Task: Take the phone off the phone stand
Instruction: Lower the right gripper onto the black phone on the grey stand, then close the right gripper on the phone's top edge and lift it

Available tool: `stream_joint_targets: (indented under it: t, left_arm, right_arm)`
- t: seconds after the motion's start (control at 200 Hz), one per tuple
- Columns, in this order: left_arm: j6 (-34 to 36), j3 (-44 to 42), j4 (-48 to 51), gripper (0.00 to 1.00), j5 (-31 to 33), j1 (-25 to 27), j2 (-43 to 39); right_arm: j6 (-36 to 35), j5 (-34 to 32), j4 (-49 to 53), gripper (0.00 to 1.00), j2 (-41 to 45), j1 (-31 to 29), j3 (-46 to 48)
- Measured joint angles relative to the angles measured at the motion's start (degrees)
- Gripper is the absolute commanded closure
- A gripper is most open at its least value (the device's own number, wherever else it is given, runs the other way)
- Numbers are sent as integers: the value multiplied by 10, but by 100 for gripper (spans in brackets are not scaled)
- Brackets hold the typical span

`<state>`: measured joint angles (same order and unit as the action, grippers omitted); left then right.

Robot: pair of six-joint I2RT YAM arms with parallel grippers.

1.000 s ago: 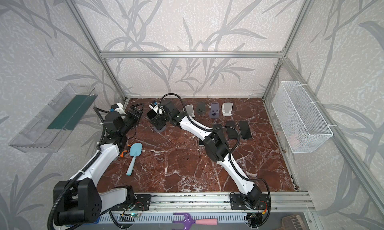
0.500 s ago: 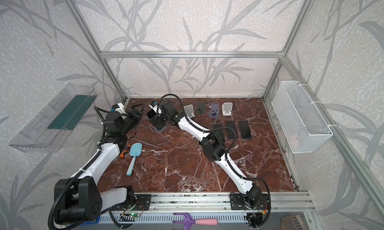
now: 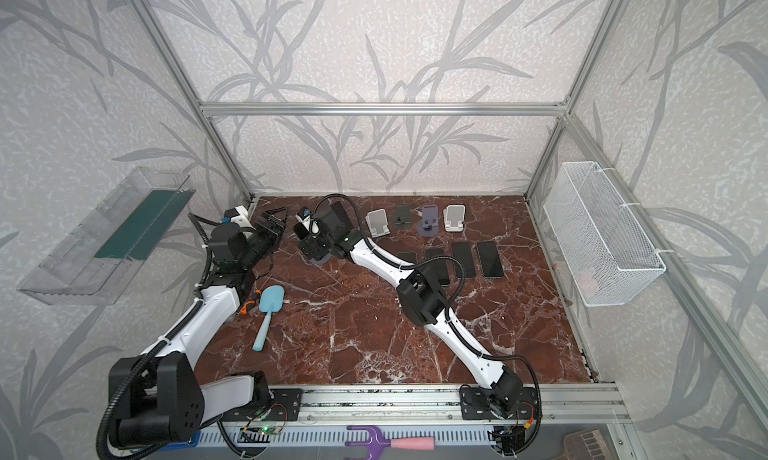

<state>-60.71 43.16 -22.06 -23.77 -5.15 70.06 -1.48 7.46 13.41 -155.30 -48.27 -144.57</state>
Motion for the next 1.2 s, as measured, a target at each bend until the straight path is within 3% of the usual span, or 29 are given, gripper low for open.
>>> stream_joint_targets:
  t: [0.49,1.2]
  left_arm:
    - [-8,0,-8,17,-4,-5,2]
    - [-8,10,-11,18,-19,-6,11]
  right_arm:
    - [-16,1,-8,25,2,0,15]
    - [-4,2,-81,30,89,-1,163]
